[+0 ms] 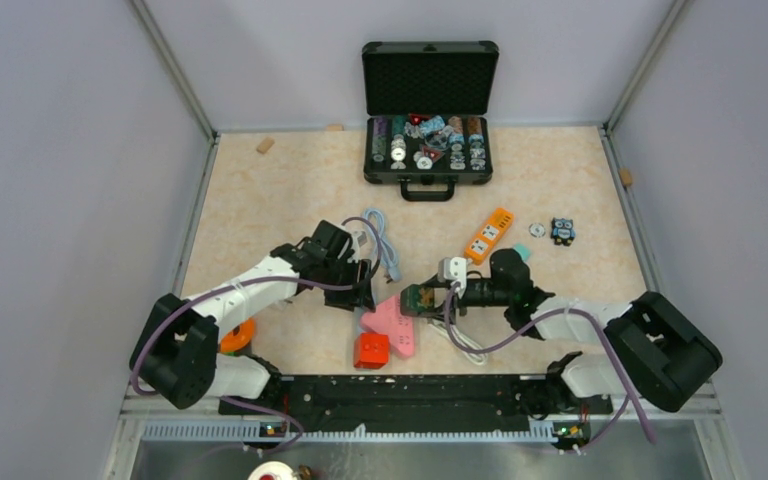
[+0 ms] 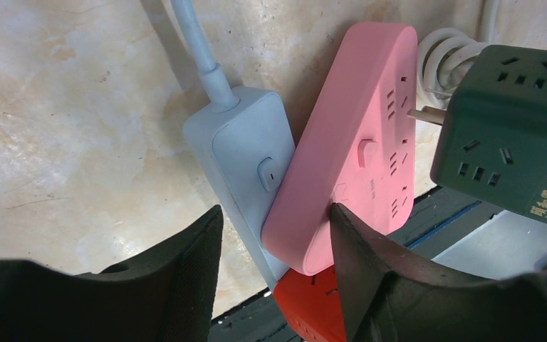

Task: Insert the plug

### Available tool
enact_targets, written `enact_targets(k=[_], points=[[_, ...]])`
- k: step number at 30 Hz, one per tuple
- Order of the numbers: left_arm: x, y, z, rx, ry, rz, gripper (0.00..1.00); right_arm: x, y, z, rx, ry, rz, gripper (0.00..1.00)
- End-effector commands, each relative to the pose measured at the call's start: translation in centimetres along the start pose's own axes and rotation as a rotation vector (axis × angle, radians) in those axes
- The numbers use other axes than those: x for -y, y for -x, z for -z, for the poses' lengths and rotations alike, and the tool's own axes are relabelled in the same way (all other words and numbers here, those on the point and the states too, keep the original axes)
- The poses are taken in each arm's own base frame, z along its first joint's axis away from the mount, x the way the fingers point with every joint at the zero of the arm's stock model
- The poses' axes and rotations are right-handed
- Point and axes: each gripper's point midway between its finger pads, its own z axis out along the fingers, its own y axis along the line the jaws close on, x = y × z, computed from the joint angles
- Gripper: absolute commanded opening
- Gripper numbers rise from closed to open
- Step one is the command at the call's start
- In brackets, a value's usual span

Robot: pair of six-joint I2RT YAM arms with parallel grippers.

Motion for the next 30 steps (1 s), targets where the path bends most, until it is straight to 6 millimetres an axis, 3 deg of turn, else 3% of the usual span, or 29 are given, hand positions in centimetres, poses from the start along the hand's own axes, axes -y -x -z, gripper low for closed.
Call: enact_targets(k=[1,20,30], points=[[-1.0,-0.4,-0.8,-0.006,0.027,0.010,0.56,1.0,2.5,-0.7,0.090,0.027,0.080,0.00],[-2.1,-0.4,-0.9,0.007,0.078,0.007,0.52,2.7,0.8,-1.6,0.058,0.037,0.008,0.00],[-2.2,-0.3,-1.0,0.008,0.089,0.006,0.48,2.5,2.1,-0.8,0.150,0.037,0.016,0.00]])
